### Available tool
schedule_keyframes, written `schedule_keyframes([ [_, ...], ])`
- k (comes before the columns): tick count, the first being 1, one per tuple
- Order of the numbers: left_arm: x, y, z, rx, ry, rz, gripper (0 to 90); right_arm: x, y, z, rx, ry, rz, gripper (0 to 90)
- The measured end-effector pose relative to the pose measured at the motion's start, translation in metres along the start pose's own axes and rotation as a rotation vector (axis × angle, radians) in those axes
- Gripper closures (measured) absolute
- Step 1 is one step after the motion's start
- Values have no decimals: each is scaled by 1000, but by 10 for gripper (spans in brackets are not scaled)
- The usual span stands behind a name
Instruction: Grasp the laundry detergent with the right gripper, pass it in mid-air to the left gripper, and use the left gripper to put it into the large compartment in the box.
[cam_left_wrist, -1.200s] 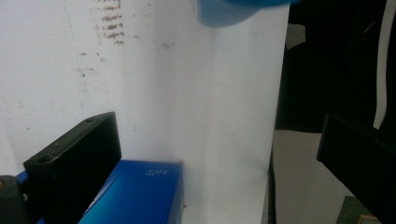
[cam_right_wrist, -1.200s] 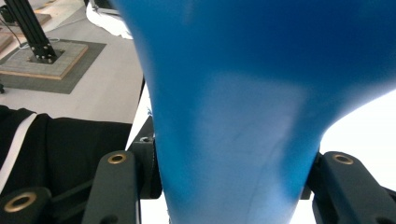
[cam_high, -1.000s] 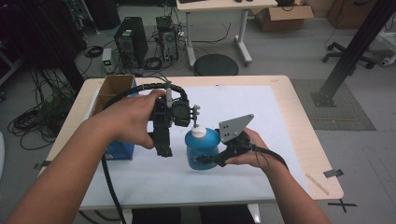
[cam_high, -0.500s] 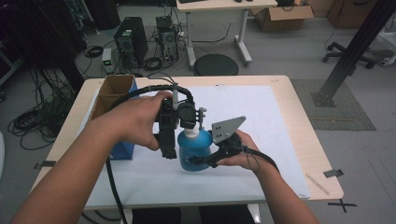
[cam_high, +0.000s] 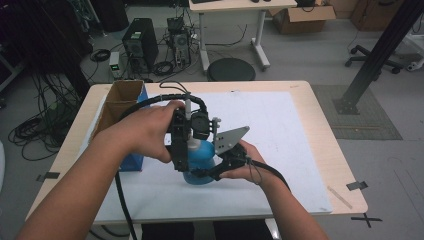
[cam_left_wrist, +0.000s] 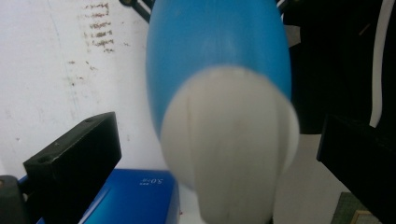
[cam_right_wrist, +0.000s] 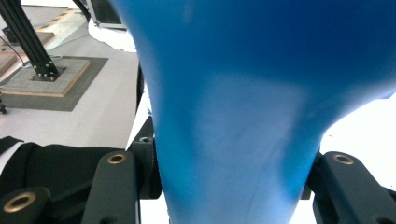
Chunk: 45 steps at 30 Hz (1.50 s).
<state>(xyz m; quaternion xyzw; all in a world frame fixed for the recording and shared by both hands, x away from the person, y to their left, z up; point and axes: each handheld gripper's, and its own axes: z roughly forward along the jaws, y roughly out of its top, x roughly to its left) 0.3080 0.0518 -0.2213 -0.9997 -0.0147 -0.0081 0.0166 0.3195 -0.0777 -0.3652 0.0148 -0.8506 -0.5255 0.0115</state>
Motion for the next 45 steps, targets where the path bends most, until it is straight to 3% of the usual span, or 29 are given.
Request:
schedule_keyframes([
  [14, -1, -6, 7, -4, -2, -16, 2, 2, 8, 15, -18, 8, 3, 456],
  [36, -3, -7, 12, 5, 10, -18, 5, 3, 15, 22, -28, 8, -1, 455],
  [45, -3, -7, 12, 1, 18, -18, 46, 3, 14, 23, -20, 11, -2, 454],
])
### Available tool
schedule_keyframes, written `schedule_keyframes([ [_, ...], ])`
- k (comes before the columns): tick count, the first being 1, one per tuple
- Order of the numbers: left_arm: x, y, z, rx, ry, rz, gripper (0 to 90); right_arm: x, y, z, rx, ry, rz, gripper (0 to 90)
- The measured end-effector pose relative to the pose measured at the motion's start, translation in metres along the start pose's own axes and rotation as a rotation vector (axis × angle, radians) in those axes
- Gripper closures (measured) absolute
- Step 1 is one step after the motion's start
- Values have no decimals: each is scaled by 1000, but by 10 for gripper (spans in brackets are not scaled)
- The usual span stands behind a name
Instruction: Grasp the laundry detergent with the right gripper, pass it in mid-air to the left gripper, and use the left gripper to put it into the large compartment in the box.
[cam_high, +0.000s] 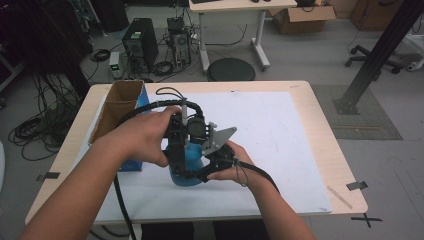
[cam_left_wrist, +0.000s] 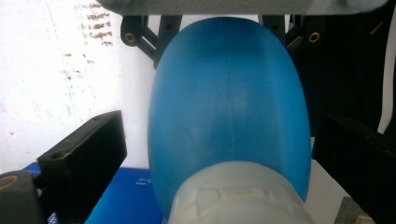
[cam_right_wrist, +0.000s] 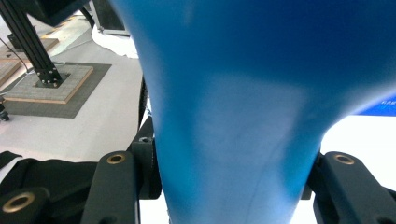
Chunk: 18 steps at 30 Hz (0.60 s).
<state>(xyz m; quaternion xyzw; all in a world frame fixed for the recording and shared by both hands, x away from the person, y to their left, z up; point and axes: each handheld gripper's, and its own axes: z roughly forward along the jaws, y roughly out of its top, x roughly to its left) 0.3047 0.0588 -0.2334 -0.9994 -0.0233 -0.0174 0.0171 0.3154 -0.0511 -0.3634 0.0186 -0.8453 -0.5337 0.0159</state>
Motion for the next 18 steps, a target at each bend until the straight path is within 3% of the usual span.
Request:
schedule_keyframes([
  [18, 0, 1, 2, -4, 12, 2, 141, 1, 1, 0, 6, 2, 4, 454],
])
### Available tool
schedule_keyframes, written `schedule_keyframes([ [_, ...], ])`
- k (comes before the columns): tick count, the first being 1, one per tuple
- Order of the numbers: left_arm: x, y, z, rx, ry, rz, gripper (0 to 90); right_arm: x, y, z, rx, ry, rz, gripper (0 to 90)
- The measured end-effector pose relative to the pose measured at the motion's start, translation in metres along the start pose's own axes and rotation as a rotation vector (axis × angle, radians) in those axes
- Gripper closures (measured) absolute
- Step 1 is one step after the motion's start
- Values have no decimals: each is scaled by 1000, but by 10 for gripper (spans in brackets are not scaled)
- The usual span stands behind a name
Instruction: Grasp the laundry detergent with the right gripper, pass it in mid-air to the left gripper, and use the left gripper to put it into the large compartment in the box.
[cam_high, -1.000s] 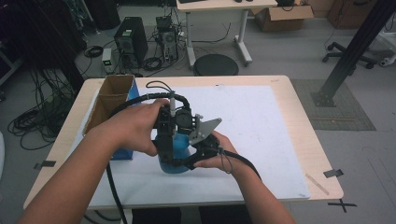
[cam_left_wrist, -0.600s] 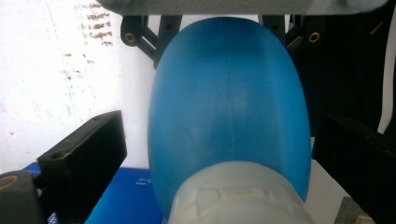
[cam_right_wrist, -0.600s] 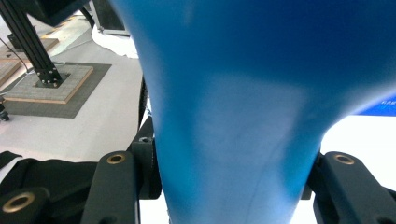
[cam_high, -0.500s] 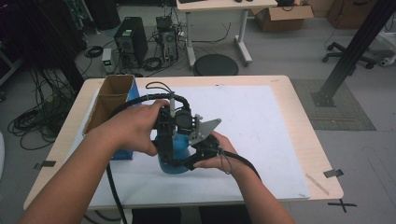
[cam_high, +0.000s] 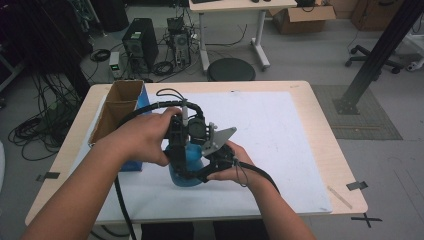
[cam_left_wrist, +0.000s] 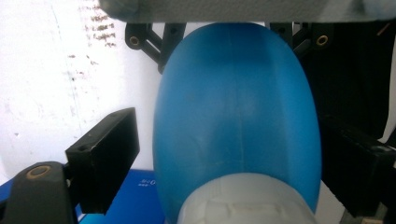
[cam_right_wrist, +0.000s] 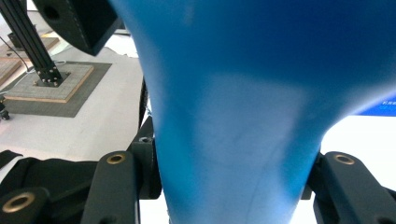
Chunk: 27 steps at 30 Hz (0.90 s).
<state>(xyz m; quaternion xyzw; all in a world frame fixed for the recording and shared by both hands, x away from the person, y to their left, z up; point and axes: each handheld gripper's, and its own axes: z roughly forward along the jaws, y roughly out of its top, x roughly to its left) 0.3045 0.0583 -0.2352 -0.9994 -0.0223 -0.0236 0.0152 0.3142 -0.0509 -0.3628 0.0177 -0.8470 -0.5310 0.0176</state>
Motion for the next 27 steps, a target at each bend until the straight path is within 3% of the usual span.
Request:
schedule_keyframes([
  [19, 0, -1, -2, 1, -3, -4, 218, -2, 4, 0, -11, -6, -18, 454],
  [27, 0, -1, -1, 10, 3, -5, 296, -3, 3, 1, -7, -10, -26, 454],
])
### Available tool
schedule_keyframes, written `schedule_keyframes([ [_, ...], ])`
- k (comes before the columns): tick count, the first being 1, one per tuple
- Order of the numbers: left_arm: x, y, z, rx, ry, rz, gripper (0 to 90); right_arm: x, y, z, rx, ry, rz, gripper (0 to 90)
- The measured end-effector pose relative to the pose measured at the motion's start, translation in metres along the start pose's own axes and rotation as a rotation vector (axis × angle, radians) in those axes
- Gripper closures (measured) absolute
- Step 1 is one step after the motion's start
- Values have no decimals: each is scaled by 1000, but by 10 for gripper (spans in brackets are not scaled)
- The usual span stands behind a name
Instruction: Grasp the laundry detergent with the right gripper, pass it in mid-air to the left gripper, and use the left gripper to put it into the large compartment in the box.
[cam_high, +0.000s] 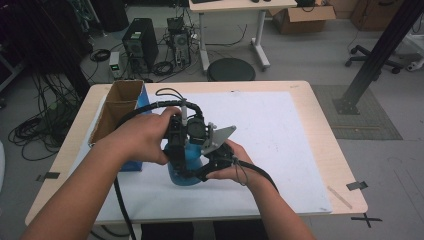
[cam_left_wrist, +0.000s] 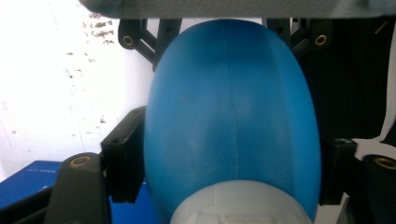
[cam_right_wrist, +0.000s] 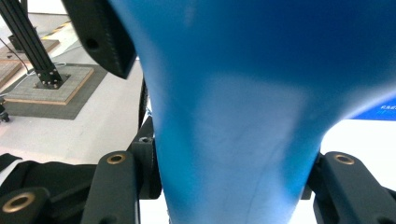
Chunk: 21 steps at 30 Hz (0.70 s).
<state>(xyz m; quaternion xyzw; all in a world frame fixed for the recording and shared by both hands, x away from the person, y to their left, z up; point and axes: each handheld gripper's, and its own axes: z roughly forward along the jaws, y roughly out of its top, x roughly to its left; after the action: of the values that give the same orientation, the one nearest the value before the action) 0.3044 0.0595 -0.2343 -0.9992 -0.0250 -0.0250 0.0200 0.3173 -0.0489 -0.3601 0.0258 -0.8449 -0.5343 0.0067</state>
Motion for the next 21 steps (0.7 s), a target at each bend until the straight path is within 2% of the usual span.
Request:
schedule_keyframes([
  [1, 0, 0, 0, 3, -1, -2, 298, 2, 0, 0, -9, 13, 26, 455],
  [2, 0, 0, 0, -1, 10, -5, 302, 2, 0, 1, -7, 12, 27, 455],
  [3, 0, 0, 0, -1, 10, -5, 344, 2, 0, 1, -7, 12, 27, 455],
  [5, 0, 0, 0, -4, 4, -1, 373, 2, 0, 0, -1, 13, 37, 455],
  [10, -1, 0, 0, -1, 14, -1, 380, 2, 0, 0, 2, -4, 29, 456],
  [21, -1, 2, -1, 30, -1, -26, 388, 2, 0, 1, -8, 23, 35, 456],
])
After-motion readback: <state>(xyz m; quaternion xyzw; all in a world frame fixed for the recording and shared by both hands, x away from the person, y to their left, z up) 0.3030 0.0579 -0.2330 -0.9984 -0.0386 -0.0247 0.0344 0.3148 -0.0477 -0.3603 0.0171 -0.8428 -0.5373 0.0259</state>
